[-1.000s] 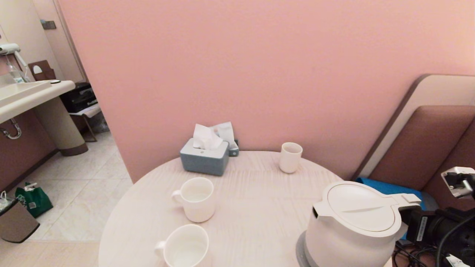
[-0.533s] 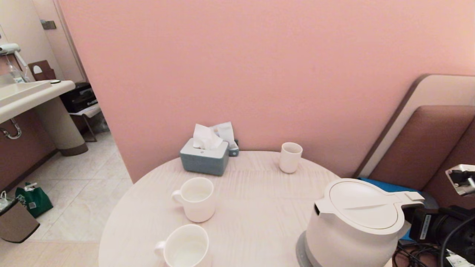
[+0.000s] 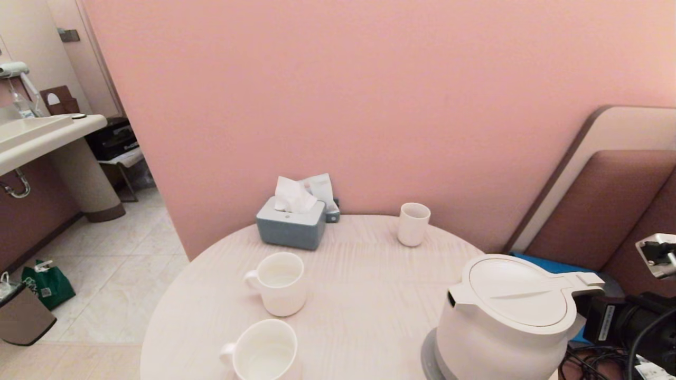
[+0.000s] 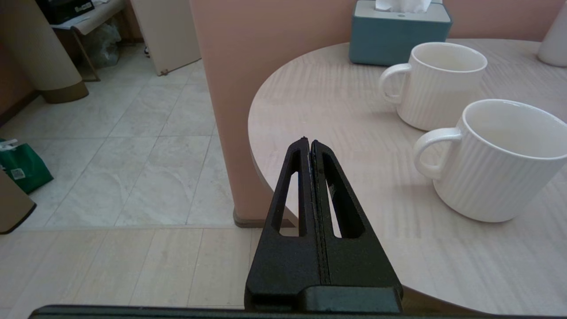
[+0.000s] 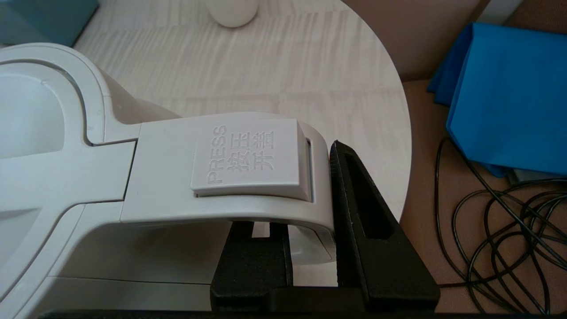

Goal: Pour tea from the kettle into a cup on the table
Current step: Pick up the kettle

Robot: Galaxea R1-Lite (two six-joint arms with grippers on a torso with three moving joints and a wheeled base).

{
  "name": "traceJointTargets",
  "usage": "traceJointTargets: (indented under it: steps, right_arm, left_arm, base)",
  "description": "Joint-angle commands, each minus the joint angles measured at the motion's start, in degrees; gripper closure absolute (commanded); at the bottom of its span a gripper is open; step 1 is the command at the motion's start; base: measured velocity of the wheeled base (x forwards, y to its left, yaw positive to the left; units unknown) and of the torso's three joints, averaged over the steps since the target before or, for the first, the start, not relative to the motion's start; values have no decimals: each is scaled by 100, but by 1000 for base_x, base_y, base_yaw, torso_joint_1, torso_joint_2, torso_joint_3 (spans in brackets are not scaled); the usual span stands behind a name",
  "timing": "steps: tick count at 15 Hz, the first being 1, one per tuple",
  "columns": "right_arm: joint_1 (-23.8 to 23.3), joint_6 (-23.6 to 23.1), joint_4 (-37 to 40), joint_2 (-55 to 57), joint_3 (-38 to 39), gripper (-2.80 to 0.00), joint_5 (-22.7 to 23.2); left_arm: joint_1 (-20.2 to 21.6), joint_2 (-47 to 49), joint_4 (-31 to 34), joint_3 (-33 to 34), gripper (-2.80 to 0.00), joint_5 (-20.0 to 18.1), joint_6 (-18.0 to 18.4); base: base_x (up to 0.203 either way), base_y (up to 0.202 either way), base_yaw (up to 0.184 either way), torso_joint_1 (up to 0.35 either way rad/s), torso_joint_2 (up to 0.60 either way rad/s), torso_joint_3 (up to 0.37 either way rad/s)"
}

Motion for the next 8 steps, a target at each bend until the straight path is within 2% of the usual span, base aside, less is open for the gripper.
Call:
traceJointTargets:
  steps: [1,8]
  right_arm:
    - [1,6,-27,-24,-12,0,-11]
    - [6,6,-9,-22,-232,0,-29]
  left_arm:
    - [-1,0,-1,0,0,1,-2]
    - [-1,0,-1,0,0,1,-2]
  base:
    - [0,0,0,0,0,0]
    - [0,0,0,0,0,0]
